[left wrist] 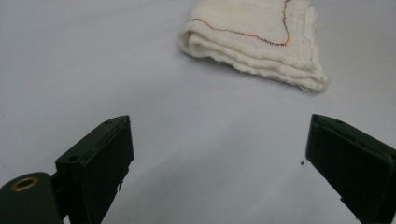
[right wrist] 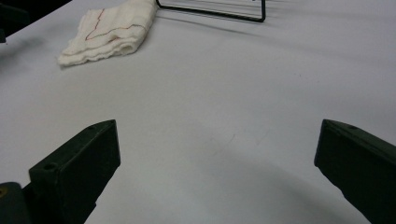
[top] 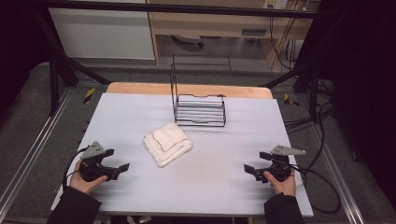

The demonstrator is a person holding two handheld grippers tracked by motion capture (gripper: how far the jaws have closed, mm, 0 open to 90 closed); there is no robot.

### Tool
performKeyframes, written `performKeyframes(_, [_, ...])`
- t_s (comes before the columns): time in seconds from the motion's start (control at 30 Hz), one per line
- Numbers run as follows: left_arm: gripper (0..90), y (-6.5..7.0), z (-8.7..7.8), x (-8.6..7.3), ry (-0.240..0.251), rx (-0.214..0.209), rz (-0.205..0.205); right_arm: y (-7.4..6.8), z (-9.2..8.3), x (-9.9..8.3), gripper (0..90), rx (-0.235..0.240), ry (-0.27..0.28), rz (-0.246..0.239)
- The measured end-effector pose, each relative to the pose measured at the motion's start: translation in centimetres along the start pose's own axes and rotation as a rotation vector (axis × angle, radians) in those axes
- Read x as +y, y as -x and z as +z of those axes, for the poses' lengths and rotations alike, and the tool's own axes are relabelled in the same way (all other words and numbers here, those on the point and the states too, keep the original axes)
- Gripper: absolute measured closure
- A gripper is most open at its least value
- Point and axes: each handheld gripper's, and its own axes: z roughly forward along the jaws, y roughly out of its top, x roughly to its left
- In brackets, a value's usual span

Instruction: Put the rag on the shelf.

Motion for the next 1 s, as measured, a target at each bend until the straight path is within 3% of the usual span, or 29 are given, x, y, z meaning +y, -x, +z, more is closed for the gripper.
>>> performKeyframes(0.27, [7.8, 0.2, 0.2, 0.3, -0.003, -0.001, -0.003, 0.0, 0.0, 0.0, 0.8, -0.004, -0.005, -0.003])
performKeyframes(0.57, [10.2, 1.1, 0.5, 0.9, -0.009, 0.000, 0.021, -0.2, 0.2, 0.0, 0.8, -0.010, -0.017, -0.001])
performKeyframes(1.0, [14.5, 3.5, 2.0, 2.4, -0.033, -0.016, 0.044, -0.5, 0.5, 0.1, 0.8, -0.018, -0.031, -0.016])
